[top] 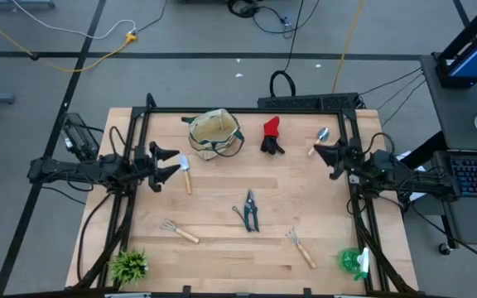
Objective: Pick & Place Garden tools in Gardening bag
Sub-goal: Put the gloves into the gardening bag
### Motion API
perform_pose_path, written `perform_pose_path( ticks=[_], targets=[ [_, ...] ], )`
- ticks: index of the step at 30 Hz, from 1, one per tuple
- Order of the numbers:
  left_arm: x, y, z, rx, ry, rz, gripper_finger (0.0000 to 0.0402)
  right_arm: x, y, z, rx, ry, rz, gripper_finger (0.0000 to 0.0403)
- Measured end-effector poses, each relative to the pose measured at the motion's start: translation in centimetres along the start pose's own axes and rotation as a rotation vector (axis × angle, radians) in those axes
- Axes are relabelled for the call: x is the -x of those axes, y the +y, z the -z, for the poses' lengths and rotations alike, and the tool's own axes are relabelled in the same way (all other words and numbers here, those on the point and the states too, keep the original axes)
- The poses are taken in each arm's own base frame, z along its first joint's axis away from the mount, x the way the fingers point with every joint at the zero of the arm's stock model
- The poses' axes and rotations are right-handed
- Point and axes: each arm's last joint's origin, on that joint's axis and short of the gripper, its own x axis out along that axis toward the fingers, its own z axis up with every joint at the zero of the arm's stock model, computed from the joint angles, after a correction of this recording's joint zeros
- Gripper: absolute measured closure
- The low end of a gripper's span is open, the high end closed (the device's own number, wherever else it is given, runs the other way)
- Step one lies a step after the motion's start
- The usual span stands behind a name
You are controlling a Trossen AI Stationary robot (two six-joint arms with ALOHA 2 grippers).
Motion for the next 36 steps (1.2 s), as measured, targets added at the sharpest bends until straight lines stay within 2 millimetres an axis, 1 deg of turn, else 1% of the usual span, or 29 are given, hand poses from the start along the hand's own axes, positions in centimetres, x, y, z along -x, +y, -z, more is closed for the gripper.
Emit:
perform_pose_path(
  ticks=[2, 5, 7, 9, 12, 15, 19, 22, 24, 28, 31, 34, 36],
  targets=[
    [0.0, 0.0, -0.2, -0.047, -0.016, 0.003, 0.0107, -0.2, 0.3, -0.7, -0.008, -0.079, -0.007, 0.0403],
    [0.0, 0.0, -0.1, -0.093, -0.013, -0.005, 0.0107, -0.7, 1.0, -1.4, -0.056, -0.155, -0.074, 0.0403],
    [0.0, 0.0, -0.1, -0.096, -0.016, -0.023, 0.0107, -1.2, 1.3, -1.6, -0.085, -0.180, -0.115, 0.0403],
    [0.0, 0.1, -0.1, -0.098, -0.017, -0.048, 0.0107, -2.1, 1.8, -1.8, -0.090, -0.169, -0.109, 0.0403],
    [0.0, 0.3, -0.1, -0.112, -0.021, -0.098, 0.0107, -4.6, 2.9, -2.2, -0.022, -0.069, -0.049, 0.0403],
    [0.0, 0.4, 0.0, -0.137, -0.012, -0.144, 0.0107, -7.8, 4.0, -3.1, 0.095, 0.069, 0.048, 0.0403],
    [0.0, 0.5, 0.1, -0.150, -0.002, -0.176, 0.0107, -12.1, 4.1, -4.1, 0.262, 0.300, 0.224, 0.0398],
    [0.1, 0.6, 0.3, -0.182, 0.016, -0.186, 0.0107, -14.8, 3.2, -4.6, 0.313, 0.422, 0.350, 0.0382],
    [0.1, 0.6, 0.4, -0.216, 0.029, -0.188, 0.0107, -16.4, 2.3, -4.9, 0.309, 0.459, 0.418, 0.0364],
    [0.1, 0.6, 0.4, -0.227, 0.030, -0.188, 0.0107, -19.0, 0.1, -5.0, 0.250, 0.491, 0.470, 0.0310],
    [0.1, 0.6, 0.4, -0.227, 0.030, -0.188, 0.0107, -20.2, -2.0, -4.2, 0.201, 0.530, 0.516, 0.0261],
    [0.1, 0.6, 0.4, -0.229, 0.031, -0.190, 0.0107, -20.7, -3.9, -2.9, 0.148, 0.583, 0.572, 0.0212],
    [0.1, 0.7, 0.4, -0.232, 0.037, -0.195, 0.0107, -21.1, -4.8, -2.2, 0.119, 0.616, 0.580, 0.0183]
  ],
)
